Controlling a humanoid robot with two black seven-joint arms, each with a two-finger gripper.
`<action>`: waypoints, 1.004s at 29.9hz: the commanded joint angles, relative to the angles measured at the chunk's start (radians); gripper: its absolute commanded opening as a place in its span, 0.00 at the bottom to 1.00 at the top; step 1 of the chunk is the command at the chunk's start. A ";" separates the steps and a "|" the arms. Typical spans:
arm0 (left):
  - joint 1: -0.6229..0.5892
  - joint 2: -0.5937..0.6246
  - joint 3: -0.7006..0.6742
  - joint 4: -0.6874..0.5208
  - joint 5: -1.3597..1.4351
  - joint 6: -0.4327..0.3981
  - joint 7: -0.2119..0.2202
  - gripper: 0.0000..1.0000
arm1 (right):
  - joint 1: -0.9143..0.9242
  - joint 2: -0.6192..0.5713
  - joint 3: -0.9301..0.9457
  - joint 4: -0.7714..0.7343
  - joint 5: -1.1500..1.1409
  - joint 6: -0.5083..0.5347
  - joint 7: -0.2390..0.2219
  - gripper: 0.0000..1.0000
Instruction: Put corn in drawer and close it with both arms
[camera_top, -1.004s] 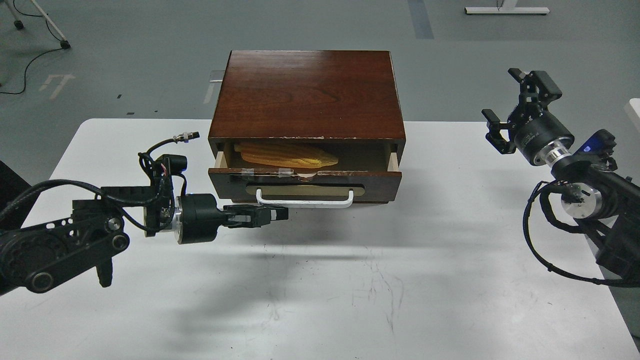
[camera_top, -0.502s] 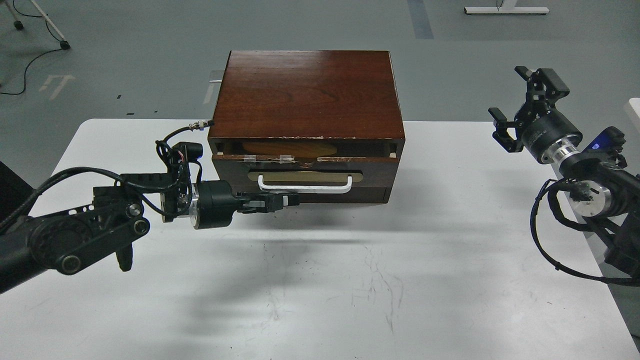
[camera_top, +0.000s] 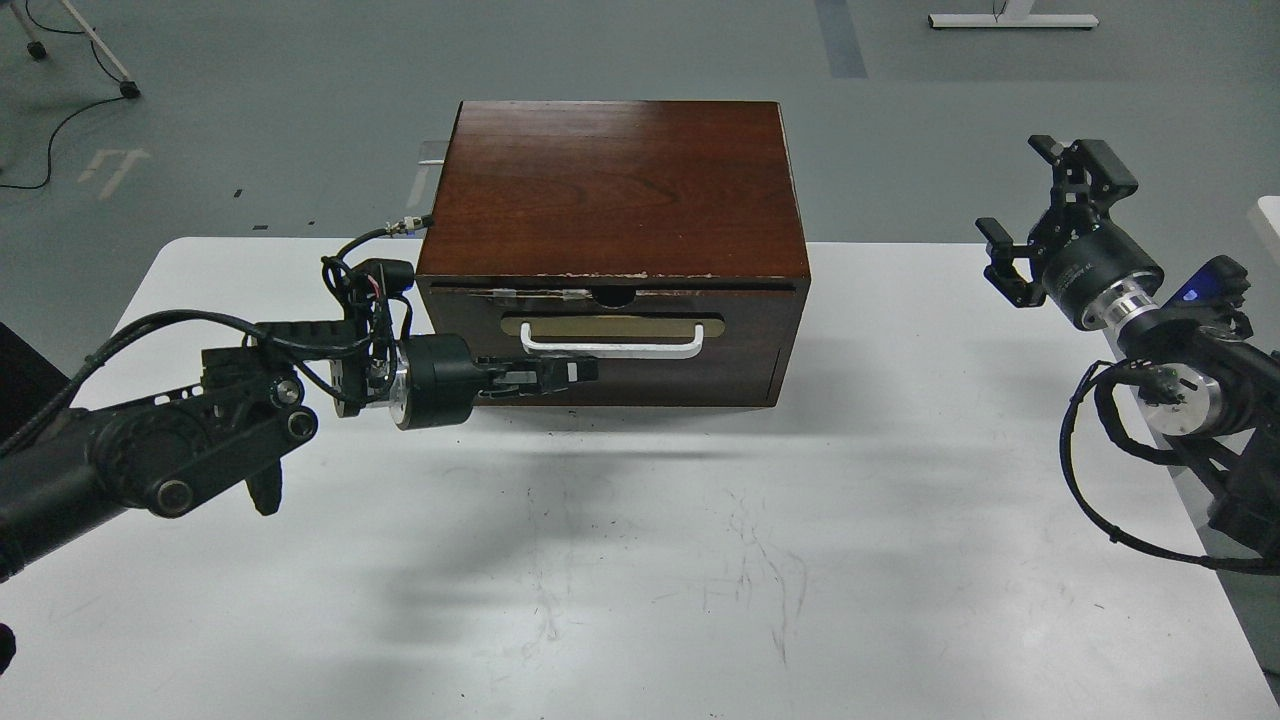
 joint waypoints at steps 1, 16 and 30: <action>0.000 -0.012 0.002 0.003 0.000 0.000 0.000 0.00 | 0.000 0.000 0.000 0.000 0.000 0.000 0.000 1.00; 0.097 0.071 -0.012 -0.148 -0.106 -0.111 0.000 0.99 | 0.009 0.000 -0.035 -0.006 -0.009 -0.002 0.000 1.00; 0.089 0.164 -0.381 0.277 -0.776 -0.111 0.000 0.99 | 0.063 0.041 -0.022 0.008 -0.006 -0.008 0.028 1.00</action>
